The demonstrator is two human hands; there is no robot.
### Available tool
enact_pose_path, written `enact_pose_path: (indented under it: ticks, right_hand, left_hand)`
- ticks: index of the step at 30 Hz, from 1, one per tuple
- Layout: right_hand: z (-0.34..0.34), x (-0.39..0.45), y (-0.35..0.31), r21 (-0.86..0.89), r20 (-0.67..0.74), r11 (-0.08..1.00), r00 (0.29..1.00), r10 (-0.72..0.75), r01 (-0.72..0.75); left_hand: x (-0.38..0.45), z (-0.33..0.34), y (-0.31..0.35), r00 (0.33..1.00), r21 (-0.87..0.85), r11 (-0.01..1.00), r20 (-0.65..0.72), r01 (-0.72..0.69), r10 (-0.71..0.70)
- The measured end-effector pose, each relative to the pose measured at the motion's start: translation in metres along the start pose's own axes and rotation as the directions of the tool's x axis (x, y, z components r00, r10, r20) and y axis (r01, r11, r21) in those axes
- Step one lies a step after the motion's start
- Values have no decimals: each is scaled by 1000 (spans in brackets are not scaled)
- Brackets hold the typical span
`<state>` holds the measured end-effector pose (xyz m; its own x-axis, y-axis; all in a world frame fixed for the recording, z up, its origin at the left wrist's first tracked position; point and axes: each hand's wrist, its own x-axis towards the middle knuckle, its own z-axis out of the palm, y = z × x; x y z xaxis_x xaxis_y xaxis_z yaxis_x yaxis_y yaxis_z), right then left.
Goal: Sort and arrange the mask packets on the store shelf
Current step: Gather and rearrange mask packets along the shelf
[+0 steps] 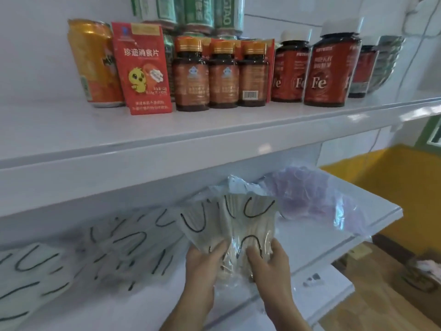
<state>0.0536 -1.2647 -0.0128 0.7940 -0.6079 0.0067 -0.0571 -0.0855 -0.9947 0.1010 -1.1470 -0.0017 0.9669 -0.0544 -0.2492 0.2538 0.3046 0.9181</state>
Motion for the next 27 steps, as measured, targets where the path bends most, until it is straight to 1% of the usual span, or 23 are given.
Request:
enact_pose_path:
  ticks: [3, 6, 8, 10, 15, 17, 20, 22, 23, 24, 25, 26, 27]
  right_hand:
    - [10, 14, 2, -7, 118, 1000, 993, -7, 8]
    - [21, 18, 4, 13, 219, 1000, 976, -10, 7]
    - [27, 17, 13, 38, 265, 999, 964, 8, -19]
    - [32, 16, 22, 49, 277, 998, 961, 19, -34]
    - [46, 11, 29, 52, 345, 998, 939, 2, -21]
    - [55, 9, 24, 59, 380, 998, 925, 13, -39]
    - [76, 8, 3, 60, 416, 998, 909, -19, -7]
    - [94, 14, -20, 132, 486, 988, 874, 7, -81]
    - [104, 21, -29, 134, 518, 984, 855, 28, -113]
    - [115, 28, -35, 98, 544, 988, 838, 49, -121]
    - [123, 35, -39, 24, 564, 995, 823, 69, -100]
    - [128, 39, -39, -48, 572, 997, 816, 77, -60]
    - [132, 42, -33, -127, 575, 992, 815, 78, -5]
  left_hand:
    - [4, 0, -1, 993, 2, 998, -97, -60, 60]
    - [1, -8, -7, 978, -23, 996, -194, -86, 80]
    - [-5, -16, -13, 959, -22, 994, -268, -104, 94]
    - [-12, -26, -17, 939, -20, 992, -324, -128, 115]
    - [-24, -58, -18, 894, 14, 990, -429, -138, 130]
    - [-26, -65, -12, 887, 38, 989, -439, -140, 142]
    - [-20, -76, 11, 868, 79, 978, -450, -194, 209]
    - [-7, -92, 31, 852, 97, 975, -474, -199, 221]
    - [1, -102, 40, 846, 97, 978, -491, -186, 209]
    - [8, -113, 48, 849, 93, 983, -495, -159, 184]
    - [12, -120, 55, 853, 97, 986, -495, -134, 165]
    - [12, -127, 59, 848, 128, 985, -505, -113, 162]
    - [10, -133, 61, 832, 200, 975, -522, -93, 186]
